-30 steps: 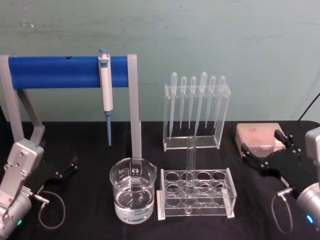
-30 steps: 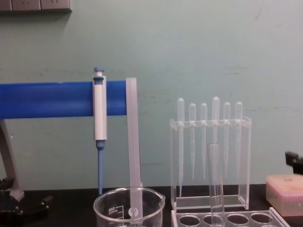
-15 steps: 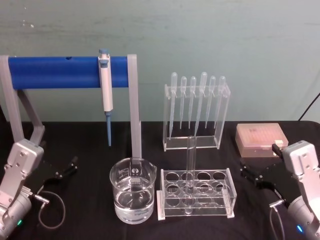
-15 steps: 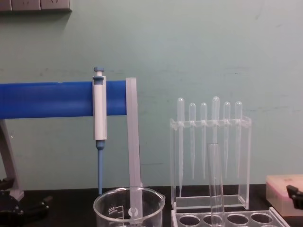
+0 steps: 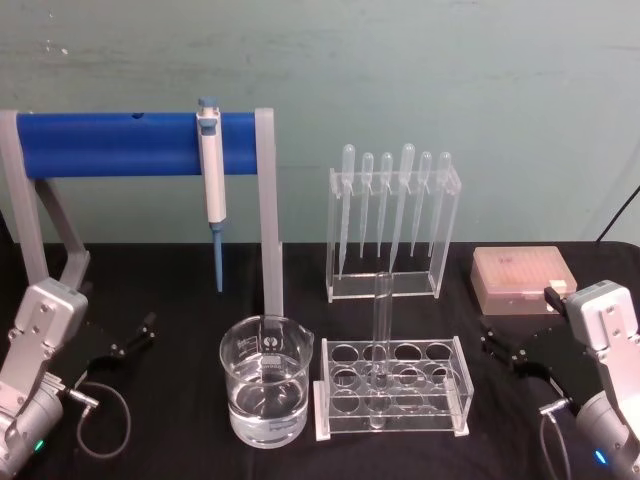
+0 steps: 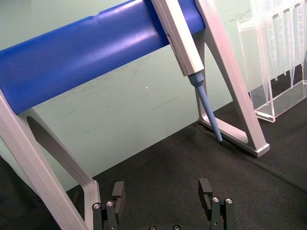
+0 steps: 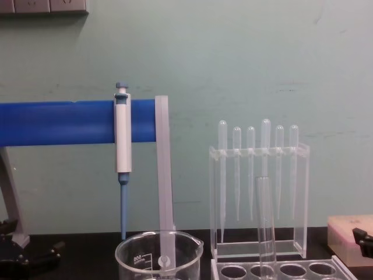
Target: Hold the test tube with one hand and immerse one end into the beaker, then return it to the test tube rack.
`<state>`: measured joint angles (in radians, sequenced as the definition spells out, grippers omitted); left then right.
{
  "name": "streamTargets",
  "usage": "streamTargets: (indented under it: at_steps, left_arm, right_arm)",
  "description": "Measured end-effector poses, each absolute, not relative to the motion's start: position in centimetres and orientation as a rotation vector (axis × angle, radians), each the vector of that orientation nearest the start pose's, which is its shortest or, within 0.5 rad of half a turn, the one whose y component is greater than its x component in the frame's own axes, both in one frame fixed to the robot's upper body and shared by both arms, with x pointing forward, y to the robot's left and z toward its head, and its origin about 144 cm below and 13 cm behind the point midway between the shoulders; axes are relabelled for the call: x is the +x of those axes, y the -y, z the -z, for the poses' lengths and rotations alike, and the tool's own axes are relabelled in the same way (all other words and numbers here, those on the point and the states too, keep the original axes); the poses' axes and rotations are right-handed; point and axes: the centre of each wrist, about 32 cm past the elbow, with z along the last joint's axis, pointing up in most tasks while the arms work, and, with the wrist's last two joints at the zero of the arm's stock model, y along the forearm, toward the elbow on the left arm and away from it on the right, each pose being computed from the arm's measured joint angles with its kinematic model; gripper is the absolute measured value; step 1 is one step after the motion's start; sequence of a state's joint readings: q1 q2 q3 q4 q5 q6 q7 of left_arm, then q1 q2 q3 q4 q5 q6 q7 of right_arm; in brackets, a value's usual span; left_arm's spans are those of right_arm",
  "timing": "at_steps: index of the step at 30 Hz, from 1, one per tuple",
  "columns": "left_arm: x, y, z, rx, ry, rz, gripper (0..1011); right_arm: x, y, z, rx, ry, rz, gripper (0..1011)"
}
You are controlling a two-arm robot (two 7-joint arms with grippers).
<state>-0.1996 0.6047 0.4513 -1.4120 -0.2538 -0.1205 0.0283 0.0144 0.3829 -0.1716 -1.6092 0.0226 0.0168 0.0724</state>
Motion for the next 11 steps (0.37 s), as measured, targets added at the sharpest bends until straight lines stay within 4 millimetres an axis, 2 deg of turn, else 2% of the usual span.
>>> streamTargets:
  at_steps: [11]
  left_arm:
    - [48.86,-30.97,-113.98,0.304,0.285,-1.248,1000]
  right_arm:
    - [45.85,28.26,-115.9,-0.28,0.263,1.31,1003]
